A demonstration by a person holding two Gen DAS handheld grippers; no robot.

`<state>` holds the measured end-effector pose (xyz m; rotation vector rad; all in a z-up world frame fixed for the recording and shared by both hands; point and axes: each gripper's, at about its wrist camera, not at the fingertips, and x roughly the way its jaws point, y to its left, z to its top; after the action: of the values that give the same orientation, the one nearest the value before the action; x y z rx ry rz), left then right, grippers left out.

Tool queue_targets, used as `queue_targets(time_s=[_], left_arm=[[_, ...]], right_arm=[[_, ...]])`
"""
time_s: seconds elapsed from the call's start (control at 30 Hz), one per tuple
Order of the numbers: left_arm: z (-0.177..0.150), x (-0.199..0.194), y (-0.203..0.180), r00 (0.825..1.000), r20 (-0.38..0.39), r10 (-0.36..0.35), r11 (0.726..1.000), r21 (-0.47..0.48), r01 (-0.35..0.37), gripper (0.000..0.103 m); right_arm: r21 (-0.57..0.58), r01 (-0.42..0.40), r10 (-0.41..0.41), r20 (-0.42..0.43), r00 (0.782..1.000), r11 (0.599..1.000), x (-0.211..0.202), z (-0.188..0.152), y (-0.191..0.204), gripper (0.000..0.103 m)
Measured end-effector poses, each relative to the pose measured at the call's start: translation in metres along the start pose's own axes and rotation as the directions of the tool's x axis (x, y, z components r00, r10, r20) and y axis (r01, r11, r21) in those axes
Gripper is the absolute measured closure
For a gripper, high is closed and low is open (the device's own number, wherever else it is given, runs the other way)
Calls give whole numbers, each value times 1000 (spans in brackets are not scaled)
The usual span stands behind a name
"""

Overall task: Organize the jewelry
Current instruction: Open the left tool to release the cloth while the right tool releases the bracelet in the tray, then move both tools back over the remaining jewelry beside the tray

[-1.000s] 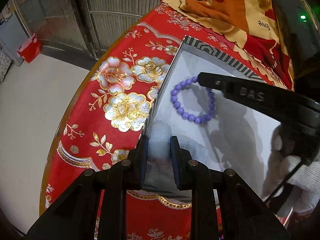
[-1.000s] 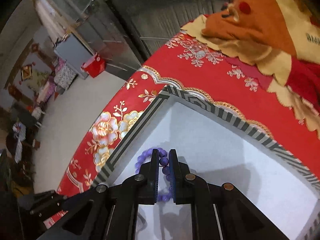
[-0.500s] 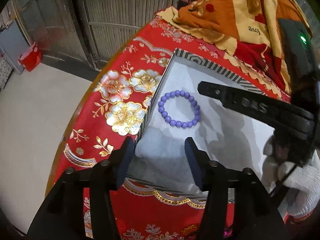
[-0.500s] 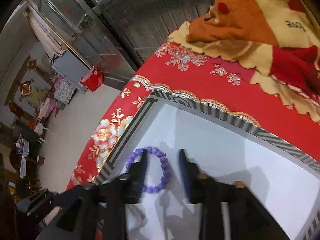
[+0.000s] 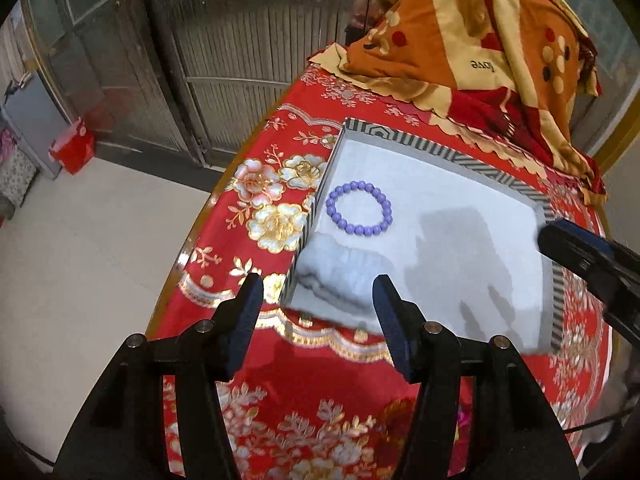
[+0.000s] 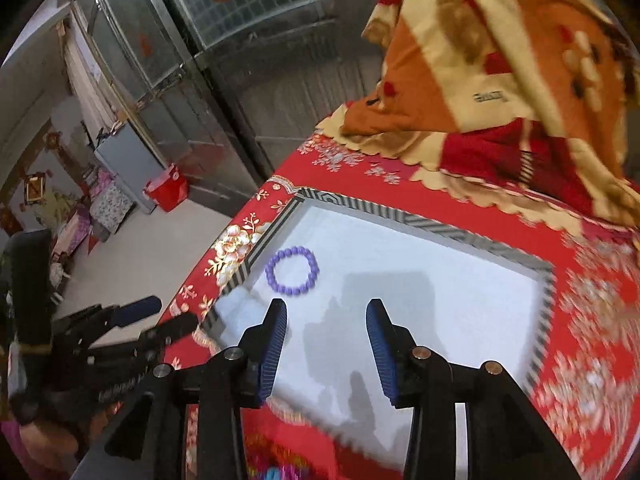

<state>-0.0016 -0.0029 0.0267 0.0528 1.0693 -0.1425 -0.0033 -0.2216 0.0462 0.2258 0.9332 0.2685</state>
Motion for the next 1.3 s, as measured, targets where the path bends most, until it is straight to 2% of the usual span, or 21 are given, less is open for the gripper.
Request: queue_targets(time_s=[0.2,0.43,0.83,1.0,1.3], left_arm=[[-19,-21,0,1000,18,-14,1000,17,13,46],[-42,-42,-3,999,32,-41,998,51,39,46],[-73,-70,-2,996,56,-66,993,100,60,46],[-84,-81,0,995,73,-70,992,108,62,46],[-95,-91,0,993,88,-74,992,111,64,46]], right_arm=[[47,62,-64,32,997,997,-52,-43,-3,63],[70,139,-143,63,988,988,-88,-86,4,63],[169,200,-209,33,977,965,-127,-149,0,61],[194,222,-233,34,972,956,-141,-166,2,61],[197,232,-243,36,969,953,-149,-176,10,61]])
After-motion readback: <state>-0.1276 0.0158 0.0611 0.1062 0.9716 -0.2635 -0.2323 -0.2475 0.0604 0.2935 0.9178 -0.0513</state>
